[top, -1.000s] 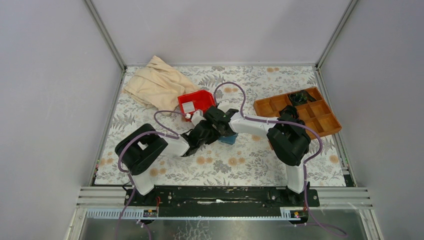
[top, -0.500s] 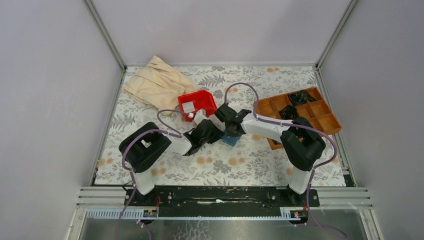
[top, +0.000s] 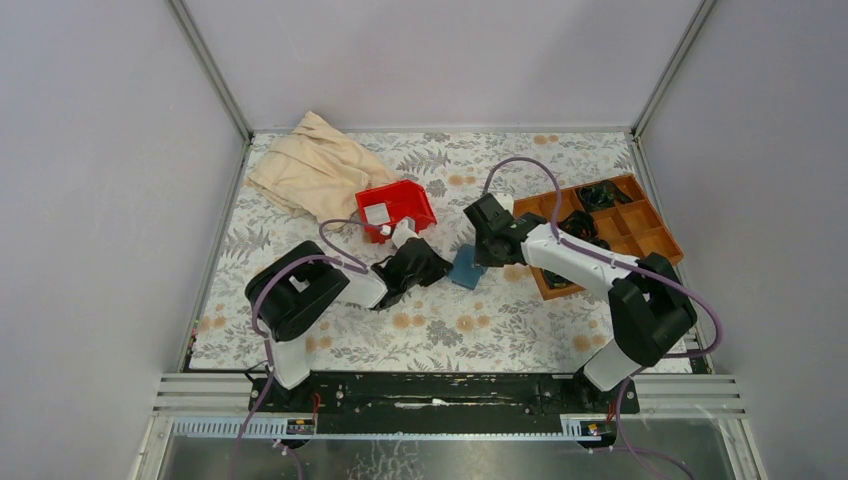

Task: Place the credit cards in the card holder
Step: Open the card holder at the center of the board.

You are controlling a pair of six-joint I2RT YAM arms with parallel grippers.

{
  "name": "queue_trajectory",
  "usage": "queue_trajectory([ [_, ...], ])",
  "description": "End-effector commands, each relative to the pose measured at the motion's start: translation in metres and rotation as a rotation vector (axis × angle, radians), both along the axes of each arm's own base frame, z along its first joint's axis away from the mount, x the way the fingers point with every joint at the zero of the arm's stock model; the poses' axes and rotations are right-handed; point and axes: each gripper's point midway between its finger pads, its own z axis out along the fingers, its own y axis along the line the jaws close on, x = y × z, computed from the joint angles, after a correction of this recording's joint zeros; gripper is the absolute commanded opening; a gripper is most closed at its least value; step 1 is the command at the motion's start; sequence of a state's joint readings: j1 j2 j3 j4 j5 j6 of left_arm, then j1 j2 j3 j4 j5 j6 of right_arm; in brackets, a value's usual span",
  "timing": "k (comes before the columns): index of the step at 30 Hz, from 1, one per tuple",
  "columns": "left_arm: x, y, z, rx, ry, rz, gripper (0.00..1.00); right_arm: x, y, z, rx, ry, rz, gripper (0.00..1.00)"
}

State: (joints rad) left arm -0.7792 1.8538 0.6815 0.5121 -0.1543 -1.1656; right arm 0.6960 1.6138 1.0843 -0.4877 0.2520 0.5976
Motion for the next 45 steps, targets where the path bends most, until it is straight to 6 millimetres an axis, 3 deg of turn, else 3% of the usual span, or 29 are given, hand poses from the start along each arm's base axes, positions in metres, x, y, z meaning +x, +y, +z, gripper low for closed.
queue_trajectory([
  [1,-0.143,0.142,-0.140,0.614,0.559,-0.069,0.06,0.001,-0.002,0.018,0.065,-0.016,-0.017,0.00],
  [7,-0.132,0.146,-0.124,0.641,0.516,-0.041,0.12,0.005,-0.016,0.019,0.021,-0.022,-0.034,0.00],
  [13,-0.127,0.159,-0.102,0.677,0.476,-0.009,0.14,0.008,-0.027,0.007,0.034,0.007,-0.058,0.00],
  [15,-0.132,0.169,-0.098,0.684,0.479,0.010,0.13,0.010,-0.027,0.001,0.035,0.017,-0.054,0.00],
  [25,-0.143,0.170,-0.087,0.626,0.498,0.048,0.13,0.031,-0.014,-0.018,0.012,0.044,-0.010,0.00],
  [29,-0.140,0.170,-0.080,0.619,0.494,0.077,0.25,0.040,-0.010,-0.012,0.005,0.025,0.003,0.02],
  [33,-0.124,0.159,-0.060,0.578,0.446,0.109,0.41,0.056,-0.009,0.007,-0.021,-0.026,0.021,0.14],
  [37,-0.094,0.144,-0.020,0.532,0.347,0.151,0.56,0.072,-0.002,0.026,-0.033,-0.069,0.065,0.41],
  [40,-0.074,0.137,0.010,0.498,0.284,0.201,0.65,0.088,0.012,0.039,-0.003,-0.117,0.129,0.54],
  [45,-0.060,0.141,0.031,0.390,0.283,0.320,0.68,0.102,0.051,0.054,0.097,-0.166,0.341,0.60],
])
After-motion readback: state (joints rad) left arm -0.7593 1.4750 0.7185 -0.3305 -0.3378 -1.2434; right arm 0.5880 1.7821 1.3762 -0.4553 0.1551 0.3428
